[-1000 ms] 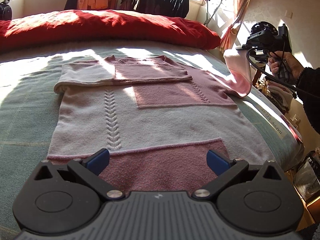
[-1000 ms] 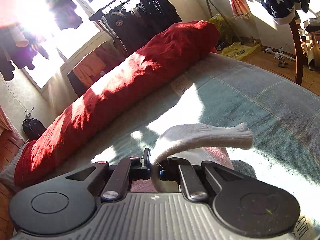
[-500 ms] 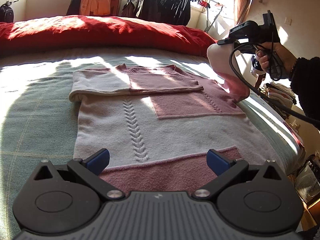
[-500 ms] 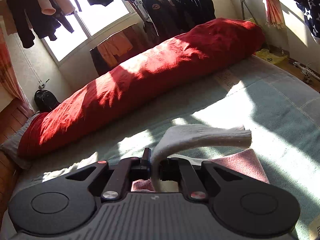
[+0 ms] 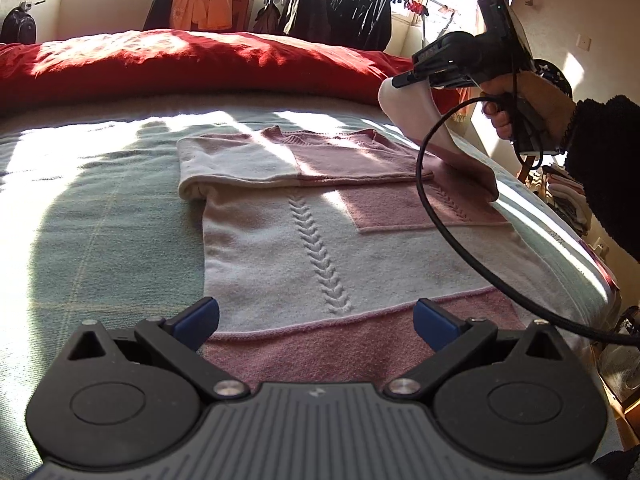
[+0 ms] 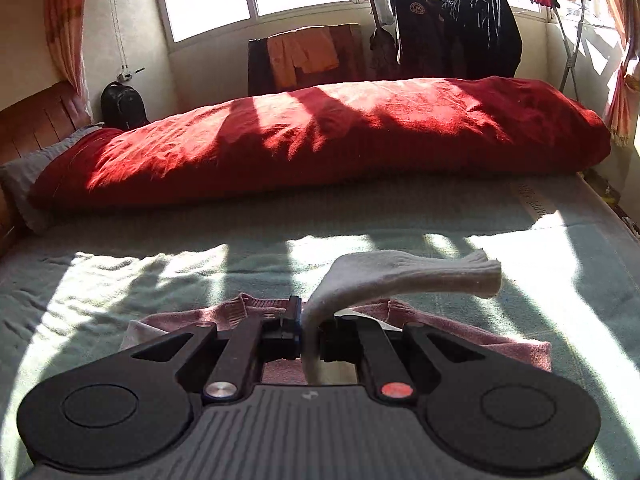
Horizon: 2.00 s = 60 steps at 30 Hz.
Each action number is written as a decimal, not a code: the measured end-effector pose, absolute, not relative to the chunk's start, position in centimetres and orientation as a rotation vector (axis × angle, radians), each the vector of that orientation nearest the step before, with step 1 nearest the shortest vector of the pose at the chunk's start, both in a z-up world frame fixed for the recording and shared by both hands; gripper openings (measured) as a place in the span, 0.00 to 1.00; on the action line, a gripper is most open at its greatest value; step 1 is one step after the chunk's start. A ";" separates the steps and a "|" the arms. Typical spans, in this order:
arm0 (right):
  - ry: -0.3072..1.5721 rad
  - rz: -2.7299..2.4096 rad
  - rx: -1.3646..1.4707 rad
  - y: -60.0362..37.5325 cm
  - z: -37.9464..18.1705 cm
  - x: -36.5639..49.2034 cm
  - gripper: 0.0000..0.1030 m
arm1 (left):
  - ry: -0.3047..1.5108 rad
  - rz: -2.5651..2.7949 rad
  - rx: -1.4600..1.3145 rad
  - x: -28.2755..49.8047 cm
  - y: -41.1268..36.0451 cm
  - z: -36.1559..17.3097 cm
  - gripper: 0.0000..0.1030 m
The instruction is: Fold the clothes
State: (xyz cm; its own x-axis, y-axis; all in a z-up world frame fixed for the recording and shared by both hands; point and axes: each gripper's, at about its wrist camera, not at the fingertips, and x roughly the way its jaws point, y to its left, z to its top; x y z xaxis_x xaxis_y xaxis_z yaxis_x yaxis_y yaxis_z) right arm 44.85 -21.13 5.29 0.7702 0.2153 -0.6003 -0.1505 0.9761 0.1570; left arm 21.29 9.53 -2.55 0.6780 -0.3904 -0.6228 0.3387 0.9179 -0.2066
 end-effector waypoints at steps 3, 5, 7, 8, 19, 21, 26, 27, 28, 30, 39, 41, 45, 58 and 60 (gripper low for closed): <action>0.684 0.218 0.021 -18.3 4.4 45.3 0.09 | 0.722 -0.404 -0.084 21.4 10.2 -2.8 0.99; 0.700 0.224 -0.021 -16.8 3.7 45.6 0.09 | 0.728 -0.400 -0.087 21.4 10.6 -3.0 0.99; 0.712 0.229 -0.067 -15.5 2.8 45.9 0.09 | 0.736 -0.397 -0.086 21.4 10.9 -3.3 0.99; 0.717 0.231 -0.092 -14.8 2.4 46.0 0.09 | 0.740 -0.394 -0.086 21.3 11.1 -3.4 0.99; 0.760 0.252 -0.359 -9.5 -2.9 45.4 0.15 | 0.772 -0.370 -0.100 21.1 11.9 -4.4 0.99; 0.770 0.263 -0.359 -9.2 -3.1 45.5 0.15 | 0.773 -0.368 -0.101 21.0 11.9 -4.4 0.99; 0.792 0.295 -0.338 -9.0 -3.0 45.2 0.30 | 0.772 -0.363 -0.089 20.7 11.8 -4.2 0.99; 0.795 0.303 -0.331 -9.1 -2.8 45.0 0.33 | 0.771 -0.359 -0.087 20.5 11.8 -4.1 0.99; 0.797 0.310 -0.323 -9.2 -2.6 44.8 0.37 | 0.773 -0.357 -0.087 20.4 11.7 -4.1 0.99; 0.799 0.323 -0.297 -9.9 -1.9 44.3 0.44 | 0.777 -0.352 -0.088 20.1 11.7 -4.0 0.99; 0.775 0.360 -0.233 -16.0 2.5 40.3 0.59 | 0.812 -0.344 -0.035 18.4 10.4 -3.8 0.99; 0.775 0.350 -0.221 -18.2 2.9 39.2 0.60 | 0.830 -0.333 -0.017 18.1 10.3 -3.9 0.99; 0.785 0.332 -0.207 -22.4 3.3 37.1 0.64 | 0.871 -0.312 0.022 17.6 10.1 -4.1 0.99; 0.831 0.397 -0.020 -28.9 -2.7 29.9 0.74 | 0.761 -0.464 -0.219 24.4 4.7 1.3 0.99; 0.828 0.409 0.003 -28.7 -3.6 29.0 0.75 | 0.737 -0.502 -0.341 27.1 4.0 2.0 0.99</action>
State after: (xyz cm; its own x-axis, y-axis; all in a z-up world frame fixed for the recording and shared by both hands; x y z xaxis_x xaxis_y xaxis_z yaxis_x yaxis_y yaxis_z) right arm 28.99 -28.74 -3.58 0.6030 0.3550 -0.7144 -0.3524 0.9220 0.1607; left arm 27.07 3.98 1.99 0.6321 -0.5454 -0.5505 0.3125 0.8295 -0.4630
